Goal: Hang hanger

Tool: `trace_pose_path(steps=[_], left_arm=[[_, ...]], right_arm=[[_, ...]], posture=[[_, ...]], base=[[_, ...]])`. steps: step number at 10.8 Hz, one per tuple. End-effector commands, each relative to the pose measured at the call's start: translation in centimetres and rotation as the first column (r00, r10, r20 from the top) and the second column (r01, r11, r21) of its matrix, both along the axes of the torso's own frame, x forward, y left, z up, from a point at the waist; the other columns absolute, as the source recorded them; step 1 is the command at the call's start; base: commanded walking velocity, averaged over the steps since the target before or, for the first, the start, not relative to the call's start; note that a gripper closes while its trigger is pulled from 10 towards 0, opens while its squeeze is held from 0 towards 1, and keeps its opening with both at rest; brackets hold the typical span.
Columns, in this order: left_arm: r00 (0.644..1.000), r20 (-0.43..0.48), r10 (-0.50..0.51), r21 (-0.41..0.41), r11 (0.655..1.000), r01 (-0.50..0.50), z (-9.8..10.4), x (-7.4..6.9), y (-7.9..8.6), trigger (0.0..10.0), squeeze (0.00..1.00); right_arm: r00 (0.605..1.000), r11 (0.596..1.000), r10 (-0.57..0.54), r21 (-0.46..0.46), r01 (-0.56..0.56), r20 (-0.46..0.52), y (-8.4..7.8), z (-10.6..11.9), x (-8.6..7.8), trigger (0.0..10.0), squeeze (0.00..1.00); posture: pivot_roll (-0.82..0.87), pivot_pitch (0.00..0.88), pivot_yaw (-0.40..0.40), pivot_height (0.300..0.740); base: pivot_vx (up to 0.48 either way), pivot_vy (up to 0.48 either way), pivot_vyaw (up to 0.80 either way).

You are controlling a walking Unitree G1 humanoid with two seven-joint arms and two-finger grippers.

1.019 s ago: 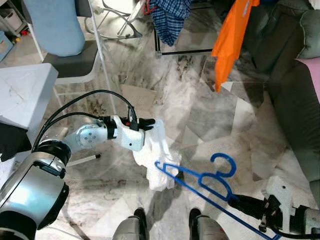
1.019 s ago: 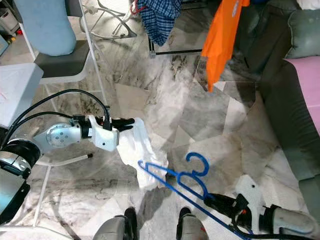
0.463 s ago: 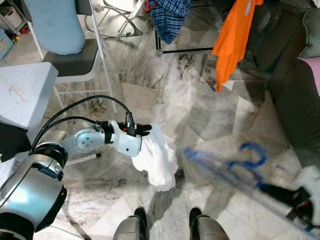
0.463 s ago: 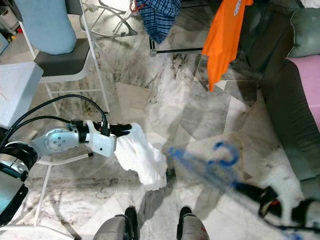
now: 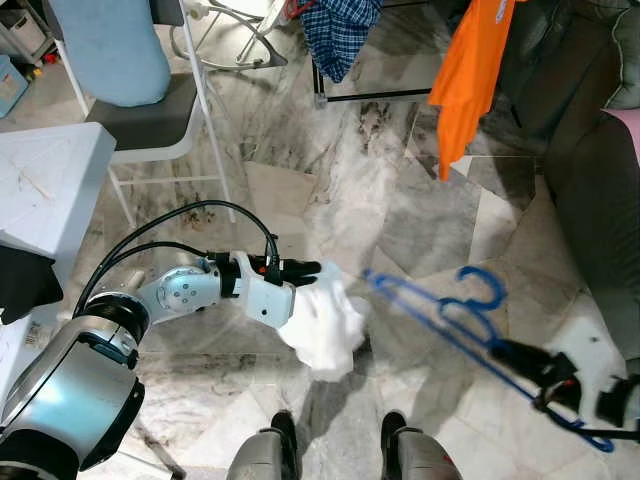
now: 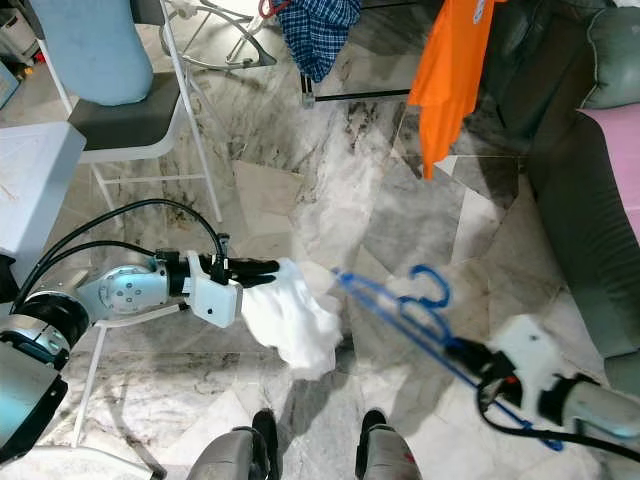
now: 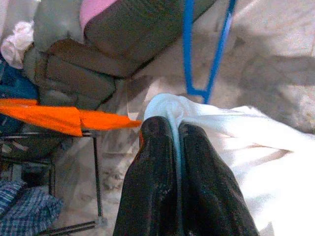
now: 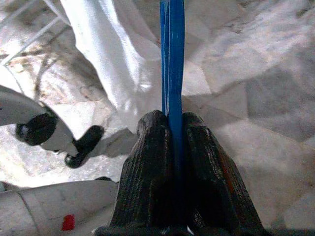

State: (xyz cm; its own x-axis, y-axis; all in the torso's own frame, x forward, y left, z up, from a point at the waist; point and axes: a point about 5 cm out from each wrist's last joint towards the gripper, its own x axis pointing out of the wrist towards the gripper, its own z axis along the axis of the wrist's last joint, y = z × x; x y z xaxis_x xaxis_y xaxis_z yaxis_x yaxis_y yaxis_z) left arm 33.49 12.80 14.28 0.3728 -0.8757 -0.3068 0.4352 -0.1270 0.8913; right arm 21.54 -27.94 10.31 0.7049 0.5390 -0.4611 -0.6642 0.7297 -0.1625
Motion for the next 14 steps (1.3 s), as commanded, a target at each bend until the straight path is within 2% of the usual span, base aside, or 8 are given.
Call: trace_pose_path(steps=[1,2,4,6,9,11,14], left_arm=[[1.0,-0.014,-0.009,-0.008,1.0,0.009,-0.3,-0.4,0.4,10.0,0.0],[1.0,-0.015,-0.014,-0.014,1.0,0.013,-0.2,-0.4,0.3,10.0,0.0],[1.0,-0.017,-0.018,-0.024,1.0,0.018,-0.2,-0.5,0.3,10.0,0.0],[0.999,-0.021,-0.025,-0.027,0.999,0.024,-0.2,-0.5,0.1,10.0,0.0],[0.999,-0.022,-0.049,-0.044,0.998,0.048,0.0,-0.6,-0.4,10.0,0.0],[0.993,-0.018,-0.116,-0.097,0.989,0.113,0.2,-1.3,-1.0,10.0,0.0],[0.975,0.021,-0.223,-0.197,0.955,0.222,0.8,-2.4,-2.1,10.0,0.0]], right_arm=[[0.998,0.999,0.038,0.016,-0.037,-0.04,0.4,-0.8,-0.6,10.0,0.0],[0.996,0.998,0.06,0.036,-0.057,-0.073,0.5,-1.0,-1.0,10.0,0.0],[0.979,0.994,0.103,0.052,-0.095,-0.175,-0.1,-1.4,-3.1,10.0,0.0],[0.971,0.993,0.109,0.073,-0.096,-0.211,-0.2,-1.7,-3.9,10.0,0.0],[0.973,0.992,0.106,0.081,-0.091,-0.207,0.1,-1.7,-3.8,10.0,0.0],[0.98,0.994,0.087,0.076,-0.074,-0.178,0.4,-2.0,-3.0,10.0,0.0],[0.985,0.993,0.06,0.11,-0.042,-0.163,1.2,-3.1,-2.1,10.0,0.0]], posture=[[-0.21,0.318,0.134,0.74],[-0.21,0.318,0.132,0.74],[-0.21,0.319,0.131,0.74],[-0.22,0.321,0.132,0.74],[-0.22,0.322,0.137,0.74],[-0.21,0.327,0.149,0.74],[-0.19,0.33,0.149,0.74]], base=[[0.0,0.0,0.0],[0.0,0.0,0.0],[0.0,0.0,0.0],[0.0,0.0,0.0],[0.0,0.0,0.0],[0.0,0.0,0.0],[0.0,0.0,0.0]])
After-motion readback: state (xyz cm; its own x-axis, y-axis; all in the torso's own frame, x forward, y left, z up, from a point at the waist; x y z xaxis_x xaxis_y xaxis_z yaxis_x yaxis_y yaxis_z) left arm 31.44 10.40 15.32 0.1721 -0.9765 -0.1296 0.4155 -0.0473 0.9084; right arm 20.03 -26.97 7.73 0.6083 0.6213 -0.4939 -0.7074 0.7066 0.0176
